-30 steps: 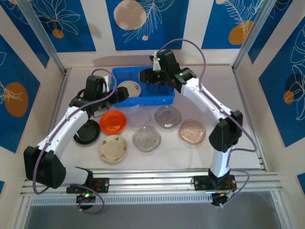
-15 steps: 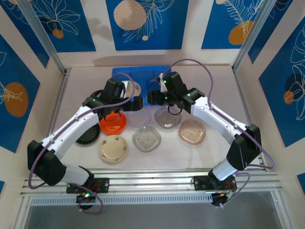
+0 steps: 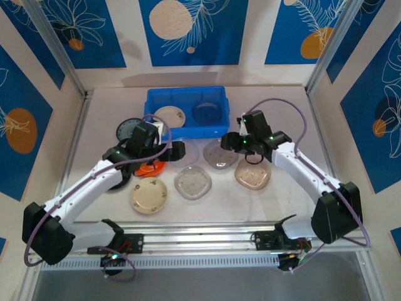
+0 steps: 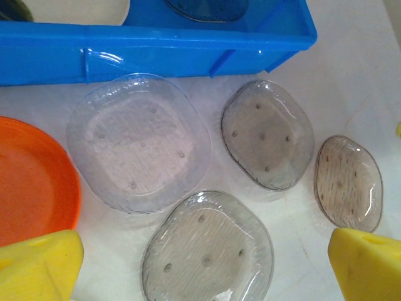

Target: Place the plates into the plastic bin on the countertop

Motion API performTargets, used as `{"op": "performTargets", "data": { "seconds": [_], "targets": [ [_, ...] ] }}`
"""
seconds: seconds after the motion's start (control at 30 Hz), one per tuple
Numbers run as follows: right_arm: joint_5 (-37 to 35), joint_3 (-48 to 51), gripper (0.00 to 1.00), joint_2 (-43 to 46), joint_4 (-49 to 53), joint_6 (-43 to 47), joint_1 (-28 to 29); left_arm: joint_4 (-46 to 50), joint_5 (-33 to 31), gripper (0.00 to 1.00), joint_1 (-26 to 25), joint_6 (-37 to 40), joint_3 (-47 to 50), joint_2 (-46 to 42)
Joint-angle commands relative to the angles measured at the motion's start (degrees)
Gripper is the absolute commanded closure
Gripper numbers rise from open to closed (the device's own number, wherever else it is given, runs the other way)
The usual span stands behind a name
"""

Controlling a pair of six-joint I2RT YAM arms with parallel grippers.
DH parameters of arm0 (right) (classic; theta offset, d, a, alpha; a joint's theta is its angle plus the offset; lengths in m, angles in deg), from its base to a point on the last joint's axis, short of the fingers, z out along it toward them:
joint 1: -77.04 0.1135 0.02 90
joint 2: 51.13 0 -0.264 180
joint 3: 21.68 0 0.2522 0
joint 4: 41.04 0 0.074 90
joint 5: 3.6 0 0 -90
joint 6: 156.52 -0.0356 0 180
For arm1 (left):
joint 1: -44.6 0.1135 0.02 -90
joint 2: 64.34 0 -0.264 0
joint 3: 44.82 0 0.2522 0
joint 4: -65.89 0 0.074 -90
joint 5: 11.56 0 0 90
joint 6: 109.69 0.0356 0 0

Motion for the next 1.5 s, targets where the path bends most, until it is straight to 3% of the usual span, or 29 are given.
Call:
{"op": "performTargets", "data": {
  "seconds": [0.0,0.27,0.53,0.87,1.17,1.47],
  "targets": [
    [1.4,2.7,0.44,3.0,0.5,-1.8,-2.1,-5.2,3.4,0.0,-0.3,-1.5,1.0,0.7],
    [5.5,7.5,0.52,7.5,2.1,-0.5,-6.2,-5.3,3.6,0.01,-0.6,-2.9,3.5,2.1],
    [8.8,10.7,0.61,8.3,2.8,-0.3,-0.8,5.0,-1.4,0.04,-1.4,-4.6,7.8,-2.1],
    [9.4,12.4,0.64,0.6,2.3,-0.8,4.6,3.3,2.0,0.08,-2.3,-12.0,17.6,-8.9],
    [15.4,12.7,0.59,-6.3,-3.3,-1.4,5.8,1.0,1.6,0.09,-5.0,-13.7,19.4,-7.2],
    [18.1,9.7,0.63,-13.7,-4.7,-0.4,7.4,-2.9,2.4,0.1,-5.8,-14.9,20.6,-5.5]
  ]
}}
